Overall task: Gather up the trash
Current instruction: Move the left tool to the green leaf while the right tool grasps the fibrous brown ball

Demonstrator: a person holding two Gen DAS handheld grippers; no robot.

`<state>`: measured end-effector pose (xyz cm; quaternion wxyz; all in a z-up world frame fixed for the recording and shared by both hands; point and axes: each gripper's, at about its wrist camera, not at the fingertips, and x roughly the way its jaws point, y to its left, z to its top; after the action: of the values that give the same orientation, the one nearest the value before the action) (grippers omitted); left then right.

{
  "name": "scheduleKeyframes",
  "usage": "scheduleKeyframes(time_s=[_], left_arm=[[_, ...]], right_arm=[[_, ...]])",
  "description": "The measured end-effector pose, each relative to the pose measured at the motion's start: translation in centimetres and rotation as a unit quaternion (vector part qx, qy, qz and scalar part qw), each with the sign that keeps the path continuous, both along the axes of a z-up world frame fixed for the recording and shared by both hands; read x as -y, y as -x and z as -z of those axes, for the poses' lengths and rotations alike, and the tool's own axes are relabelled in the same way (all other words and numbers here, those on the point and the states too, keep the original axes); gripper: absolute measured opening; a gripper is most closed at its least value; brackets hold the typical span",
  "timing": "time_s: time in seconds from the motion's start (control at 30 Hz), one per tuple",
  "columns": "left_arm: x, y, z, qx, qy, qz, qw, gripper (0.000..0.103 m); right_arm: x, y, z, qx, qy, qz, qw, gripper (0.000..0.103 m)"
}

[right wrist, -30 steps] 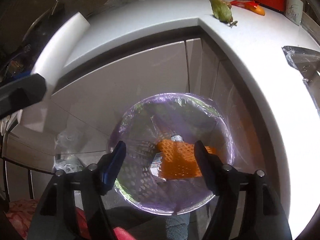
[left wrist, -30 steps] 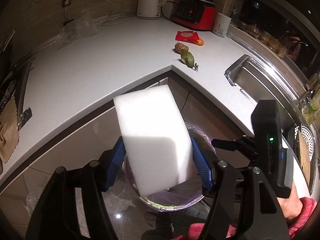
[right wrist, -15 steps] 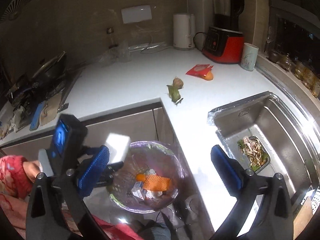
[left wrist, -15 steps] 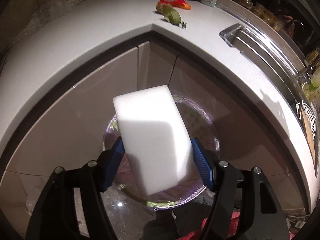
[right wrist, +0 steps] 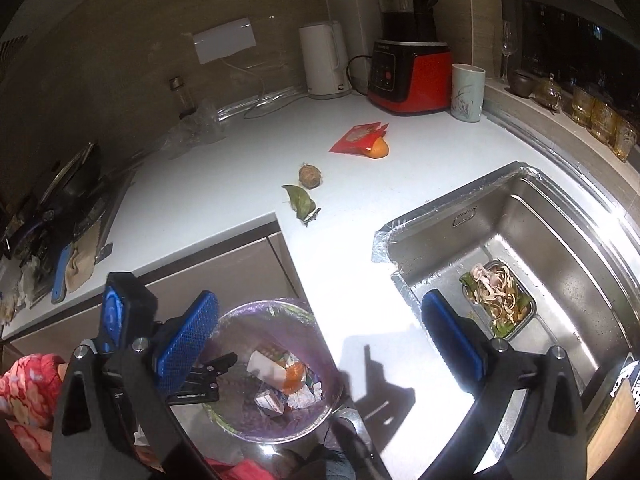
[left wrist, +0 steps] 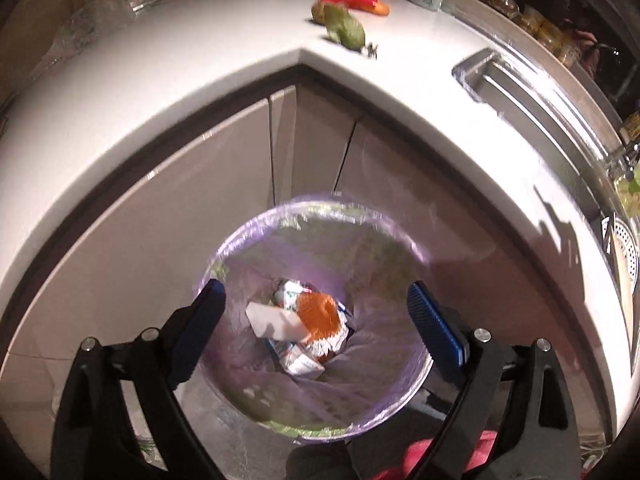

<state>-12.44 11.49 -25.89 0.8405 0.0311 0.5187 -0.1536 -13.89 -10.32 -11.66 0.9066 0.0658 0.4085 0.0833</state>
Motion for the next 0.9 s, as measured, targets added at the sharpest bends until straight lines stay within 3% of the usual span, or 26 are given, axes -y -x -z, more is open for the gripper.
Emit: scheduleKeyframes(time_s=[0.23,0.43,0.53,0.6,0.83,0.9], left_arm=[[4.0,-6.5,-6.8,0.089,0.035,-0.024,0.9952,0.091],[6.6,-12.6,-7.3,0.126,0.017,-0.008,0.9918,0.089],[6.5,-14.9,-6.4,0.124,0.003,0.010,0.9922,0.076],[6.4,-16.3,-5.6,0.112,0.000,0.024,0.9934,0.058],[6.4,-18.6,-3.5,0.065,0.003,0.048,0.9967,0.047],[6.7,-18.8,-3.3,0.057,0.007,0.059,0.9966,0.033]], right_arm=[[2.9,-4.1,0.0,0.008,-0.011,-0.010,1.000,0.101],[6.3,-7.6,1.0,0.001,-0.029,-0.027,0.999,0.101],[7.8,-9.3,1.8,-0.005,-0.036,-0.035,0.999,0.101],[8.6,-10.6,2.4,-0.013,-0.040,-0.041,0.998,0.101],[10.7,-14.7,4.7,-0.038,-0.058,-0.064,0.996,0.101],[11.0,-15.9,5.3,-0.046,-0.065,-0.073,0.994,0.101]])
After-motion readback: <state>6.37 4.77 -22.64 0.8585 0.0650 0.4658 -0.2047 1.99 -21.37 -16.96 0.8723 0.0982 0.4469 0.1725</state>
